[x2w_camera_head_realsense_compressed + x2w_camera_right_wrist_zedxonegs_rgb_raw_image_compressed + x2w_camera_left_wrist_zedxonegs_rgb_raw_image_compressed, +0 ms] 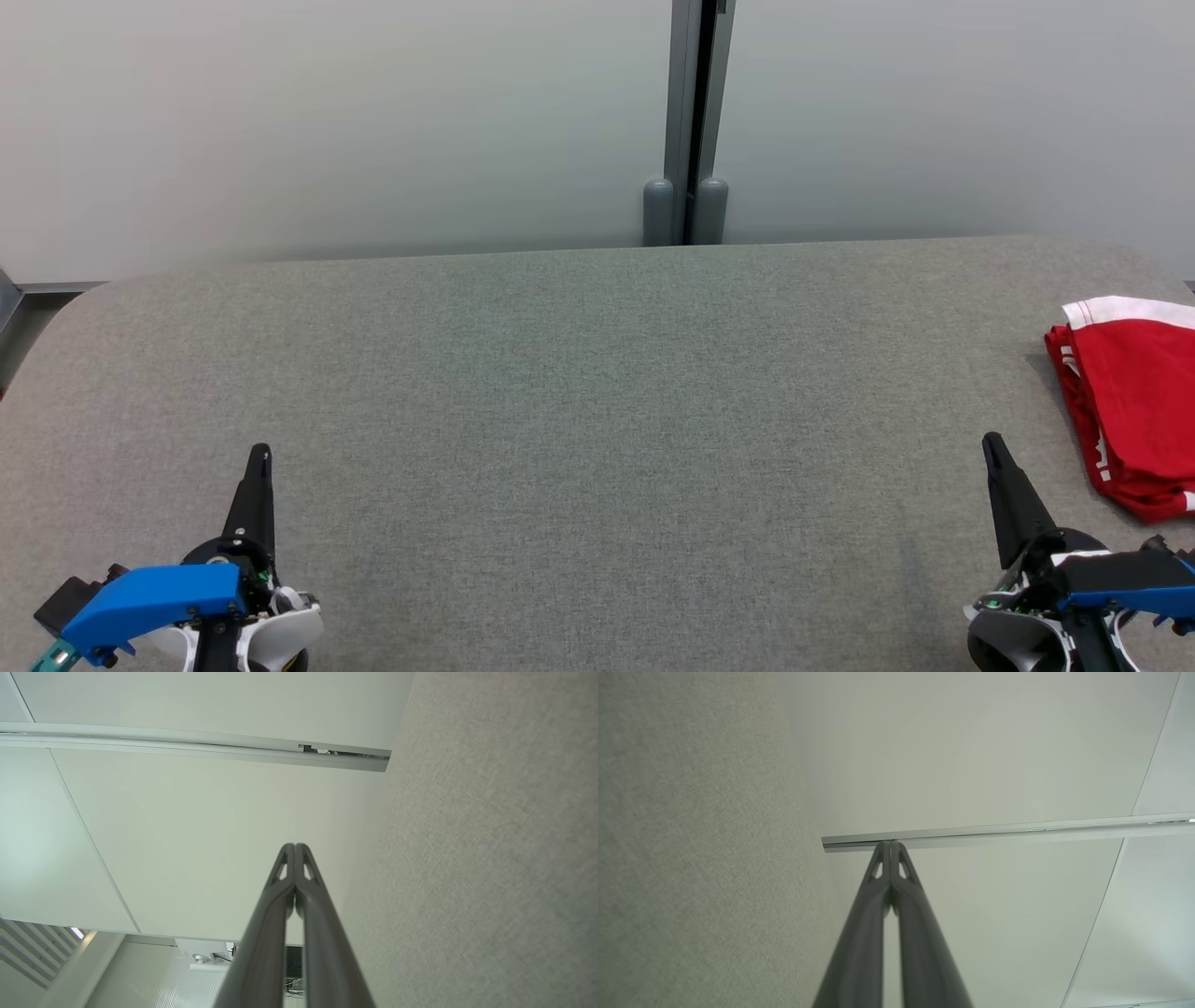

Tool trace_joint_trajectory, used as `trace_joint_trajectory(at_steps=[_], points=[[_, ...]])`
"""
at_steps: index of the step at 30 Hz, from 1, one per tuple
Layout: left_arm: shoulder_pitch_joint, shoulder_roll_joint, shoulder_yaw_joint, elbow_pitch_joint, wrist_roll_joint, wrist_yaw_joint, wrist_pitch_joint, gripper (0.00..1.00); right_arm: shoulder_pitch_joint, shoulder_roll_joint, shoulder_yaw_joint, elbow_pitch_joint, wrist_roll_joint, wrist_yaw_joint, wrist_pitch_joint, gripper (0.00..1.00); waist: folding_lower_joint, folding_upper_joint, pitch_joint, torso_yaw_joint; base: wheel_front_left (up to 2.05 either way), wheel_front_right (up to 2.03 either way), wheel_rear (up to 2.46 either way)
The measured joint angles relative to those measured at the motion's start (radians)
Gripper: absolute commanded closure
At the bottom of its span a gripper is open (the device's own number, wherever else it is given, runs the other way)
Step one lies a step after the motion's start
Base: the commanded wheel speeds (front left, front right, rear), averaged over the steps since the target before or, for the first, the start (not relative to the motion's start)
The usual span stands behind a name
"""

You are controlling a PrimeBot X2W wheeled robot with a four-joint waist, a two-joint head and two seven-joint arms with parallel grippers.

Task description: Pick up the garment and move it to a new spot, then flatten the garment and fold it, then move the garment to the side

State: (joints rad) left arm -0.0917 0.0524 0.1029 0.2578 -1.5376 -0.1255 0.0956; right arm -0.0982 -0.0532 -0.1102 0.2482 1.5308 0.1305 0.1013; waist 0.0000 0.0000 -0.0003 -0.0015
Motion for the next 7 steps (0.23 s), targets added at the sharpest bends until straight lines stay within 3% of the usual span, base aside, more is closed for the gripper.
trace_joint_trajectory(at_steps=[7], points=[[-0.008, -0.001, 0.008, -0.007, -0.044, 0.000, 0.011, 1.00, -0.002, 0.002, -0.002, -0.001, 0.048, 0.000, 0.005, 1.00, 0.0000, 0.0000, 0.002, 0.001, 0.00, 0.00, 0.00]])
